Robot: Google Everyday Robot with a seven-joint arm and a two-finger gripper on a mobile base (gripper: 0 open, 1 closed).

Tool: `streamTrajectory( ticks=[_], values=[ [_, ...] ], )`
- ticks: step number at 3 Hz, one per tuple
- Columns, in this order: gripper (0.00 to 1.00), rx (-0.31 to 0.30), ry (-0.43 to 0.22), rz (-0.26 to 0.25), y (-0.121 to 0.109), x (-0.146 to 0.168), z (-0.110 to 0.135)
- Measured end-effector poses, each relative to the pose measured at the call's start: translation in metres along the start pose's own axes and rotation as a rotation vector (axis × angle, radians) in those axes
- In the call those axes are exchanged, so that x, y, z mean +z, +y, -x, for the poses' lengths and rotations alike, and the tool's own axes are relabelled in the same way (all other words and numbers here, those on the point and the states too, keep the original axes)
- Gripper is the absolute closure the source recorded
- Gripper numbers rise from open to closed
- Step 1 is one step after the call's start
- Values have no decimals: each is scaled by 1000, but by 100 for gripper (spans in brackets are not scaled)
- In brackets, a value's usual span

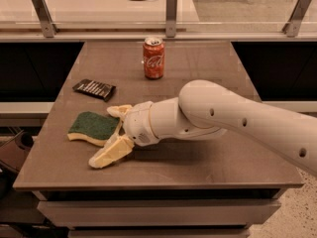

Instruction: Pick sponge

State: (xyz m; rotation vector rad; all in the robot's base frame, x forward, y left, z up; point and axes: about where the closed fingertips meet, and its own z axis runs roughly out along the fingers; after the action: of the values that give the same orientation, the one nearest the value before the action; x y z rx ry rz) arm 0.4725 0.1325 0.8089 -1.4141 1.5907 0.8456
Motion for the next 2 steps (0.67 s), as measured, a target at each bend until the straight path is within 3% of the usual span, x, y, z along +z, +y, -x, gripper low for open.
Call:
streamTrajectory(
  ticks=[2],
  values=[
    [86, 0, 0, 0, 0, -2, 4]
  ],
)
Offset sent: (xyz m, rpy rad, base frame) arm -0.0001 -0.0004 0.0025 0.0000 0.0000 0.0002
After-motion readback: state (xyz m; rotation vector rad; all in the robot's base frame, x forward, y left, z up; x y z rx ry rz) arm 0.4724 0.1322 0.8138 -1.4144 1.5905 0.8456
